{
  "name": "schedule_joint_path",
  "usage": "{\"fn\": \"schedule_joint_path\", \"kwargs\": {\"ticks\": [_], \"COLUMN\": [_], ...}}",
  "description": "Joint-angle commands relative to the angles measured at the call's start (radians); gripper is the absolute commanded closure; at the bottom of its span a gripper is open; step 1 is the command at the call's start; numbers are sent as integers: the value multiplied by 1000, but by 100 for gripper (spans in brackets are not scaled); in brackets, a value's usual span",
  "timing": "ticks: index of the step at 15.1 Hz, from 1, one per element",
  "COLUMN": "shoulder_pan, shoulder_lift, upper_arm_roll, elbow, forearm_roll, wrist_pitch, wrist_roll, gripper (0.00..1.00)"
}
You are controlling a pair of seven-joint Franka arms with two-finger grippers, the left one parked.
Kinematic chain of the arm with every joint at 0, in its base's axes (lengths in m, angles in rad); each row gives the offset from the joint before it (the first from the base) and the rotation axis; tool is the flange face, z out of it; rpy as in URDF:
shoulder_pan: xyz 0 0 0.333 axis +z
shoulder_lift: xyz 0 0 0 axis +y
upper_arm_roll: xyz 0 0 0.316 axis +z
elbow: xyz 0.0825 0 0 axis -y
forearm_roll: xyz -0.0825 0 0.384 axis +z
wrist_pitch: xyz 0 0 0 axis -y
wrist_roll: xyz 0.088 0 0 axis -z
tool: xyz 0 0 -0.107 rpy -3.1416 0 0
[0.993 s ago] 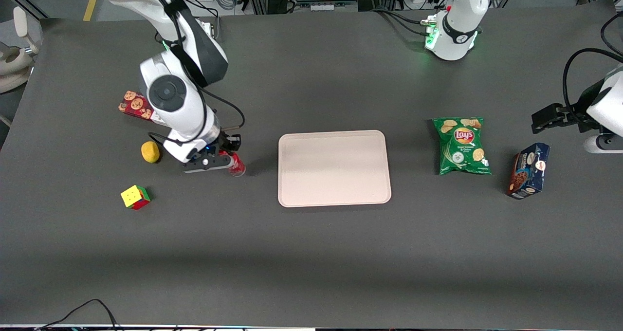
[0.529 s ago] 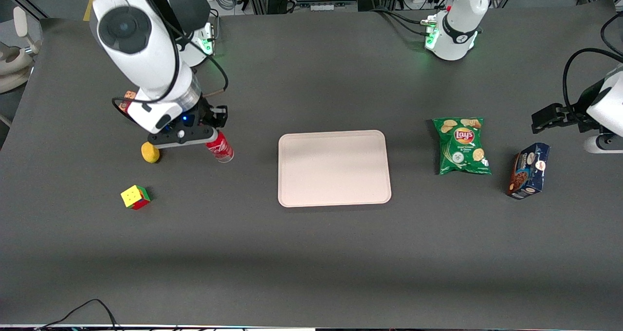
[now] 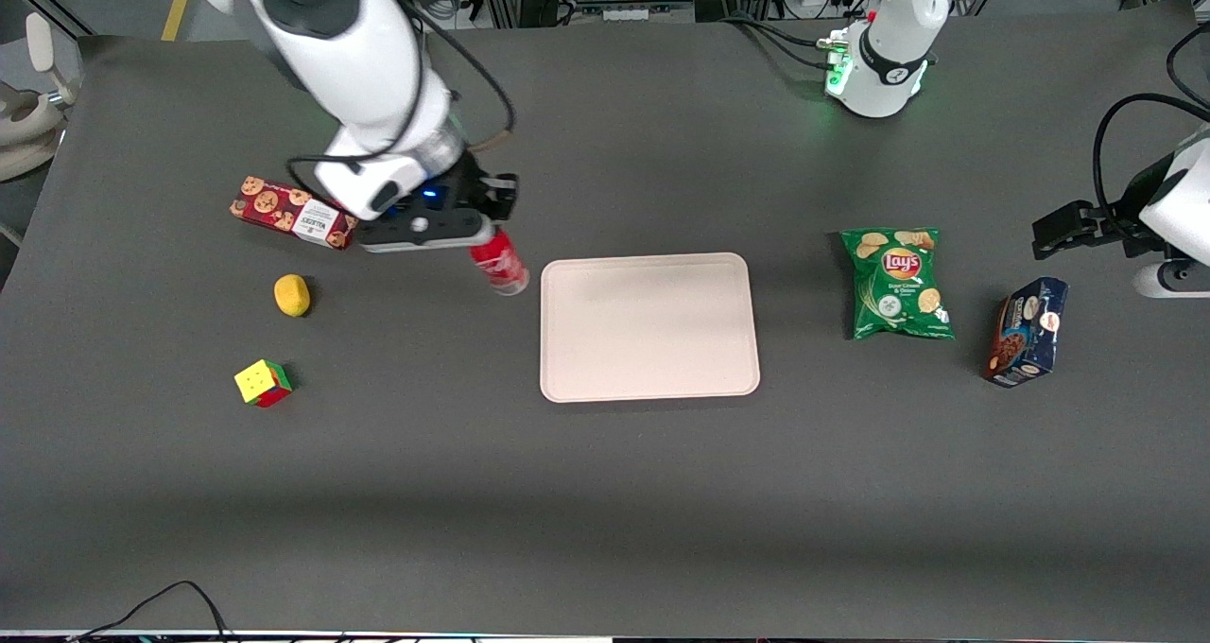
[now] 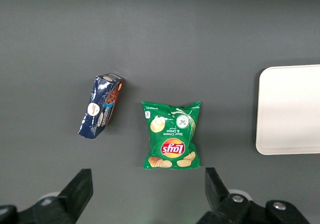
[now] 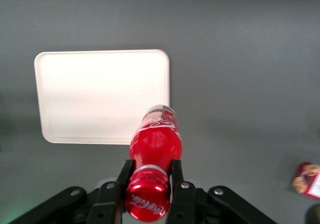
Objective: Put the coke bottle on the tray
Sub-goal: 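Lift the bottle and carry it over the white tray, then lower the bottle onto the tray and open the right gripper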
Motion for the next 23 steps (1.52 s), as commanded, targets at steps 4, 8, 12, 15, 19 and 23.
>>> {"fn": "schedule_joint_path", "kwargs": {"ticks": [4, 8, 12, 15, 19, 23], "shoulder_pan": [131, 128, 125, 118, 110, 108], "shoulder_lift": [251, 305, 346, 346, 346, 351], "upper_arm_roll": [-2, -3, -5, -10, -14, -16], "elbow": [160, 89, 33, -10, -70, -74], "forearm_roll": [-144, -170, -172, -174, -186, -186], "wrist_pitch": [66, 211, 284, 290, 365, 367], "wrist_roll": [175, 175, 175, 171, 171, 174], "gripper": [100, 100, 100, 100, 100, 100]}}
